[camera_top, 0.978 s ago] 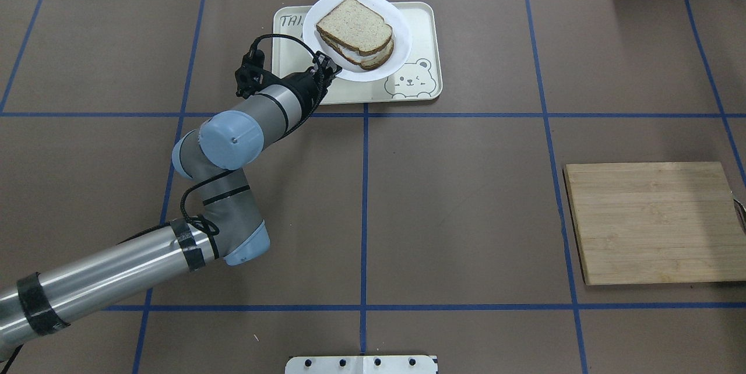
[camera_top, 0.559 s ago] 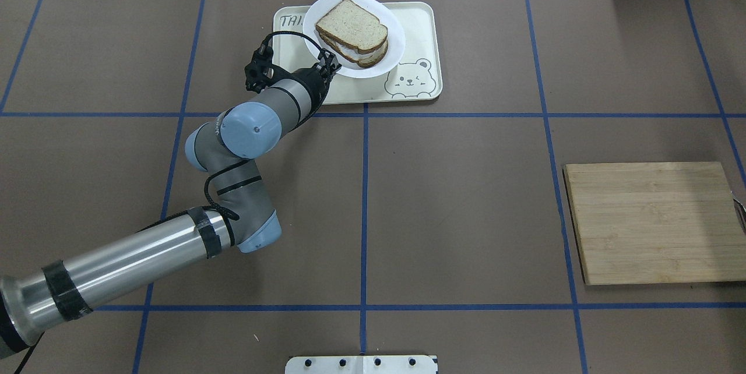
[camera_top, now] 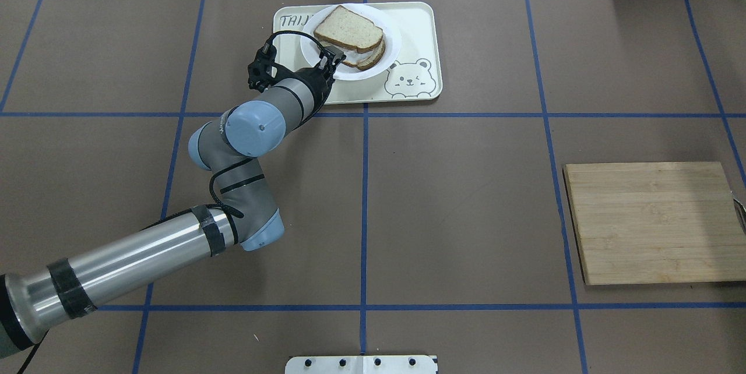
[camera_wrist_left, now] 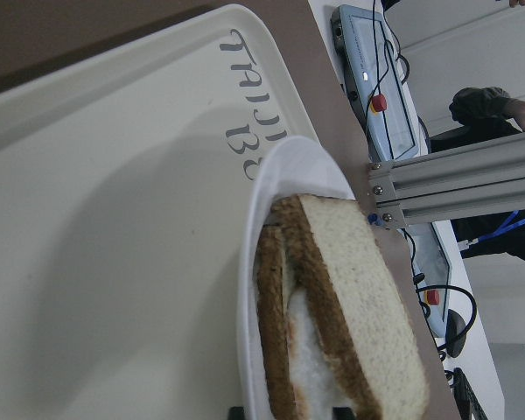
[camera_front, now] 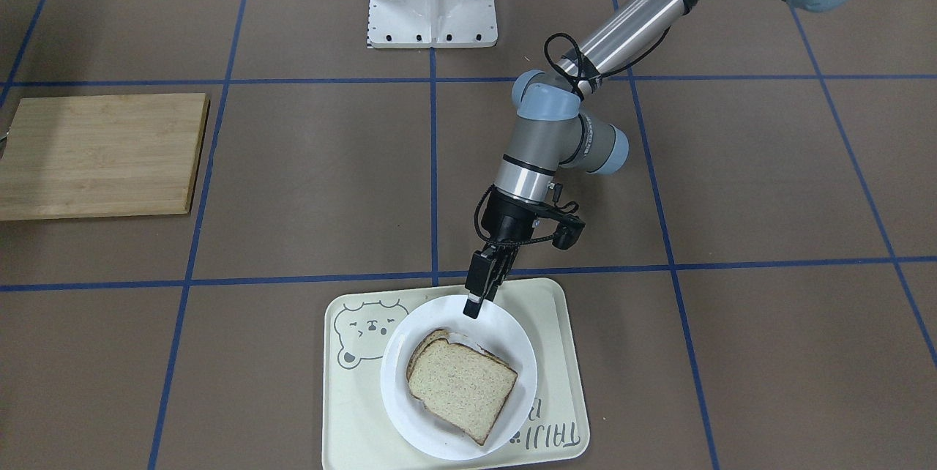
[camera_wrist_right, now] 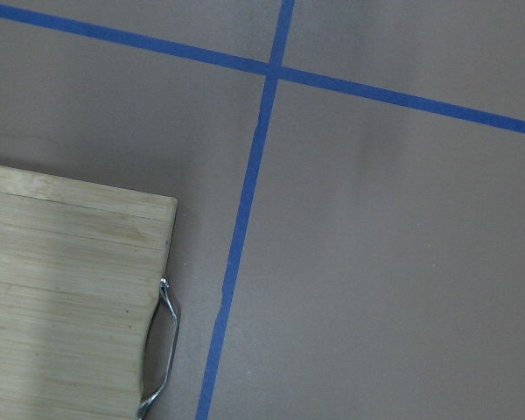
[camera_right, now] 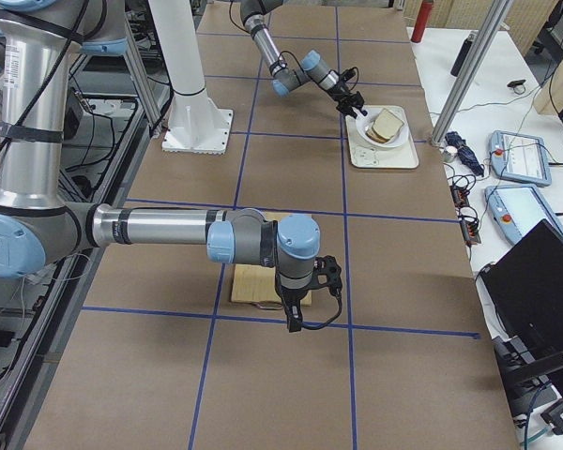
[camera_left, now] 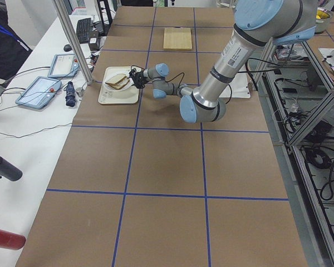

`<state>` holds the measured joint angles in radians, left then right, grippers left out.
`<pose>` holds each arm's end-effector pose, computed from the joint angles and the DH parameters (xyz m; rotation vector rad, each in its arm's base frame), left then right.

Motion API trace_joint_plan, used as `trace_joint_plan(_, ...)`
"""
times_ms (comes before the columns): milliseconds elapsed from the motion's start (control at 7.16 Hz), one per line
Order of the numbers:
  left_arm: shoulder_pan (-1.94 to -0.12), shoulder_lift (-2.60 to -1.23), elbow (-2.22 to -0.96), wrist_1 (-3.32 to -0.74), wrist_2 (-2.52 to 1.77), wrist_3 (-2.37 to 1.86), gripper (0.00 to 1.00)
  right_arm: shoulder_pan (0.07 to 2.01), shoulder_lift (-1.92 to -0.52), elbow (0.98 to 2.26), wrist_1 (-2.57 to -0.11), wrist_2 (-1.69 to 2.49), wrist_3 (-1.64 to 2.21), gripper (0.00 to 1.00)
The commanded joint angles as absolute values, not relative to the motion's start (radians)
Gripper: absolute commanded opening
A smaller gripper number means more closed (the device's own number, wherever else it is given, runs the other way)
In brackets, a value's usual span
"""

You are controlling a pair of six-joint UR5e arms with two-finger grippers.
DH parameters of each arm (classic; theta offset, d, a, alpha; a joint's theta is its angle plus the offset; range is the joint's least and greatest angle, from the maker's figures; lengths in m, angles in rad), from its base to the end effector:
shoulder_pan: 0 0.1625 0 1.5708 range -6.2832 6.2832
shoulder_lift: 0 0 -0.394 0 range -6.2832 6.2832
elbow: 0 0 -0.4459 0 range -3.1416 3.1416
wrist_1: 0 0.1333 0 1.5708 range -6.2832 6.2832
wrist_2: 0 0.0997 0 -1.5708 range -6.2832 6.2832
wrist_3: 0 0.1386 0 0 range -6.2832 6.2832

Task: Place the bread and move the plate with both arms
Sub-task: 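Slide the plate with the left gripper onto the bear-print tray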

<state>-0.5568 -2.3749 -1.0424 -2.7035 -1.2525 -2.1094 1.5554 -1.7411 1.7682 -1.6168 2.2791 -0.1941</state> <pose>0.6358 -0.6039 0.2373 0.2948 1.4860 -1.1165 0.0358 -0.4773 0.6458 0.0452 -0.7082 -0.1940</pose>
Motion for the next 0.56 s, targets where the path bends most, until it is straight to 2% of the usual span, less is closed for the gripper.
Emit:
trace_joint_plan(0,-0.555,-2.32,-1.165,-2.703,-1.268,-2.003,0.98,1.555,-1.743,1.767,-1.617,2.278,-0.196,1.0)
trace_joint_plan(279,-0.555,-2.229,-1.287,-2.689,-1.433,-1.953,0.98,1.555,-1.744,1.766,-1.617,2.278,-0.195,1.0)
trace_joint_plan(419,-0.557,-2.212,-1.354,-2.592,-1.454,-1.892,0.98,1.555,-1.746,1.766,-1.617,2.278,-0.196,1.0)
